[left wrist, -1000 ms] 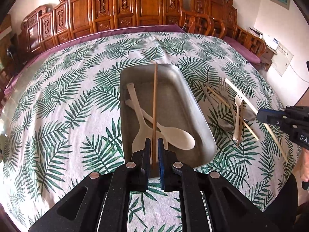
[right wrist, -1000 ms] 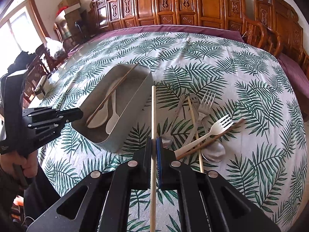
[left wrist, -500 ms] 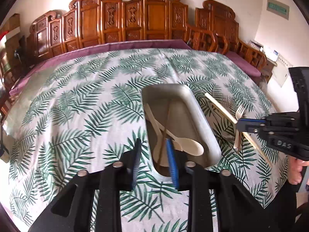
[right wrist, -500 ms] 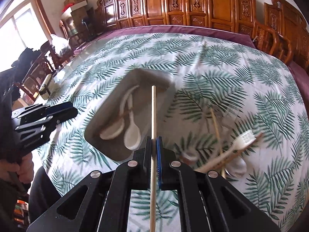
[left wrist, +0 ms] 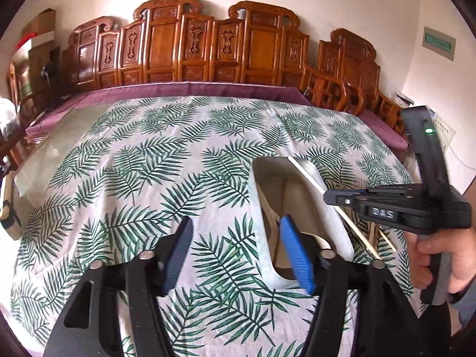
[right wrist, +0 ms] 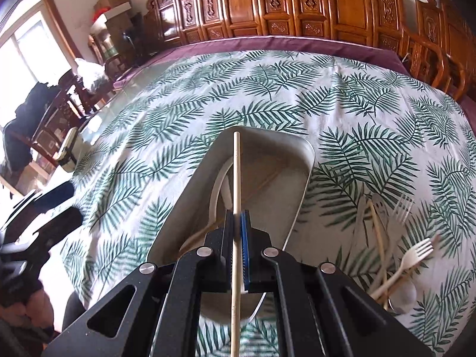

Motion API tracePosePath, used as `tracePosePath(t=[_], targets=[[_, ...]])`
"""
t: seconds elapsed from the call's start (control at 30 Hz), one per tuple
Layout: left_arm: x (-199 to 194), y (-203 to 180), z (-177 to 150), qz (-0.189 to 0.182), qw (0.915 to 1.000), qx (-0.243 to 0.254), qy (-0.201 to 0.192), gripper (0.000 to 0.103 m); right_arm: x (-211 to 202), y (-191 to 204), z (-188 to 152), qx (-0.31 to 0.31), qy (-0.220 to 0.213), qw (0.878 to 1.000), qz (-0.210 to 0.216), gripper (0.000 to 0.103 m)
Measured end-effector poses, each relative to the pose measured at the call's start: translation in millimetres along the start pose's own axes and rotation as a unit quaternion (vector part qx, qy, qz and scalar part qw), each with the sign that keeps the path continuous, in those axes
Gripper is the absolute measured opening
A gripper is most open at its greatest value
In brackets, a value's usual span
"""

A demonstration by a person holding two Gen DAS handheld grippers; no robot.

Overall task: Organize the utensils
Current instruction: 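Lower the held chopstick into the grey tray and open the right gripper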

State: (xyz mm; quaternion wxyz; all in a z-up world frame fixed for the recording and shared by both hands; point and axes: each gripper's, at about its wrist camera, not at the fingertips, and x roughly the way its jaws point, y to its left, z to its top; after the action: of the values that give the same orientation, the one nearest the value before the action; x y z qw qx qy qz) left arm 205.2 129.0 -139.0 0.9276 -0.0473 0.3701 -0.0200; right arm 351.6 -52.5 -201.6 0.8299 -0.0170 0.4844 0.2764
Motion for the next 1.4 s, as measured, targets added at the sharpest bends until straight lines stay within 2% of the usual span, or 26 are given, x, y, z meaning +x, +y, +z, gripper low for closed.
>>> tracePosePath(t=[0.27, 0.53, 0.63, 0.97, 1.4], targets=[[-8.7, 16.8, 7.5, 0.009, 0.9998, -0.01, -0.014, 0.065, 25.7, -3.8, 17.4, 0.028, 0.005, 1.0, -0.007, 0.006], [-8.4, 21.6, 5.6, 0.012, 0.9998, -0.01, -0.012, 0.065, 33.5, -2.2, 23.9, 0.037, 0.011, 0.999, -0.003, 0.007], [-7.9, 17.8, 3.8, 0.011, 0.9999, -0.005, -0.01, 0.065, 32.8, -2.3, 22.5, 0.035, 0.017, 0.999, 0.014, 0.009], [-3.4, -12.4, -7.2, -0.006, 0.9996, 0.027, -0.001, 0.065, -10.1, -30.0, 3.6, 0.009, -0.008, 1.0, -0.008, 0.009], [-2.7, -68.1, -25.0, -0.034, 0.9963, 0.078, 0.011, 0.065, -73.3, -111.1, -53.8, 0.02, -0.022, 0.998, -0.062, 0.009]])
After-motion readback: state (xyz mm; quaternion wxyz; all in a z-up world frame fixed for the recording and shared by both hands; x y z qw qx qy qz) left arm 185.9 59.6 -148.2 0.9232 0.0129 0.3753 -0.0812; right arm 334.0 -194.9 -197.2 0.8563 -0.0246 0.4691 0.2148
